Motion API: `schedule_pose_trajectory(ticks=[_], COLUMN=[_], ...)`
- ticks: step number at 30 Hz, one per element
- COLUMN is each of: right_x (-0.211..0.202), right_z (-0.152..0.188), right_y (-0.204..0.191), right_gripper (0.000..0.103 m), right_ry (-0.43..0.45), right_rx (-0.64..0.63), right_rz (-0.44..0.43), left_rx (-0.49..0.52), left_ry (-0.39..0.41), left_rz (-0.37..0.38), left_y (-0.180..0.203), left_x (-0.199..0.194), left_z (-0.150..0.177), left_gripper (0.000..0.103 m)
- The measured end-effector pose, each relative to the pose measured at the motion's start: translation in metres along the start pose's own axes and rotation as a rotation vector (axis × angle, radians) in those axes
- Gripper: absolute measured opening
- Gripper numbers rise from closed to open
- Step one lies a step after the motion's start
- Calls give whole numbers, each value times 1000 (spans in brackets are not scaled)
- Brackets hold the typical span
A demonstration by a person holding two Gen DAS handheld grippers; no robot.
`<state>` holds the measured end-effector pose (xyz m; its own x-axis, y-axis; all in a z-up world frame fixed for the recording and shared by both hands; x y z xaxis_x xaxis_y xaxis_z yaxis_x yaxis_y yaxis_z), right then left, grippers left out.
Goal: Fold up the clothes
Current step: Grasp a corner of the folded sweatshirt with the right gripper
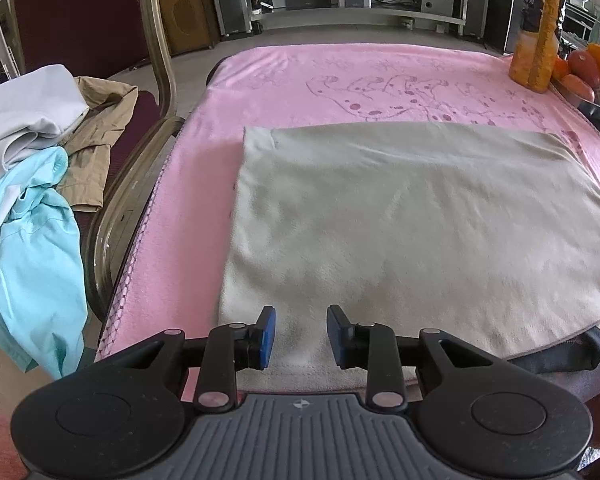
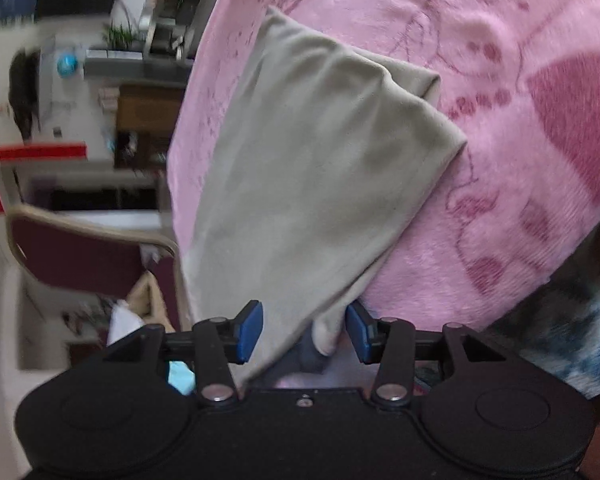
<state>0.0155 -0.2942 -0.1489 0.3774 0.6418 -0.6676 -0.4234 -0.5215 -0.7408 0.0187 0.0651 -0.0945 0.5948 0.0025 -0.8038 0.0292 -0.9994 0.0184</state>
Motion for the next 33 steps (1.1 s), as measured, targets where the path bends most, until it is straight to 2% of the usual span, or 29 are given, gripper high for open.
schedule_pose_trajectory(ticks=[6, 12, 15, 17, 20, 21, 23, 25, 28, 31, 33], right_x=[13, -5, -11, -7, 10, 10, 4, -5, -9, -13, -11], right_z=[6, 12, 9, 3, 1, -1, -5, -9, -14, -18, -24], right_y=[9, 14, 13, 15, 14, 12, 13, 22, 19, 13, 10], right_gripper=[46, 45, 45, 46, 45, 45, 44, 42, 42, 40, 38], right_ry=[17, 321, 395, 339, 207, 214, 309, 392, 445, 517, 520], right_rx=[110, 165, 151, 129, 99, 79, 86, 161, 119, 51, 43], right_rz=[-91, -44, -11, -22, -99, -86, -54, -65, -54, 13, 33], left_rx=[-27, -37, -51, -48, -45, -44, -44, -46, -46, -37, -28], left_ry=[-37, -47, -52, -54, -56, -57, -58, -59, -62, -63, -64], left_rz=[2, -4, 1, -2, -4, -5, -5, -2, -1, 1, 2], left_y=[-3, -6, -9, -8, -8, -8, -9, -9, -9, -9, -10], left_x=[9, 11, 12, 13, 13, 13, 13, 13, 13, 12, 11], left_z=[0, 1, 0, 0, 1, 1, 2, 2, 2, 2, 2], left_gripper=[30, 33, 33, 33, 33, 34, 34, 34, 34, 34, 34])
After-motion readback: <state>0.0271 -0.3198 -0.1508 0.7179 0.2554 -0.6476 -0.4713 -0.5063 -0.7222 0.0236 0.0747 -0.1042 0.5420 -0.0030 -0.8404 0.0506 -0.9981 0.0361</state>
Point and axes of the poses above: each gripper's, at about its wrist camera, not at the fingertips, and x roughly the way its jaws point, y to its right, z to its underside, the point moved 1 cm from there along x, roughly the way its jaws point, and after that the axes turned 9 degrees about z, right-handed, at the moved point
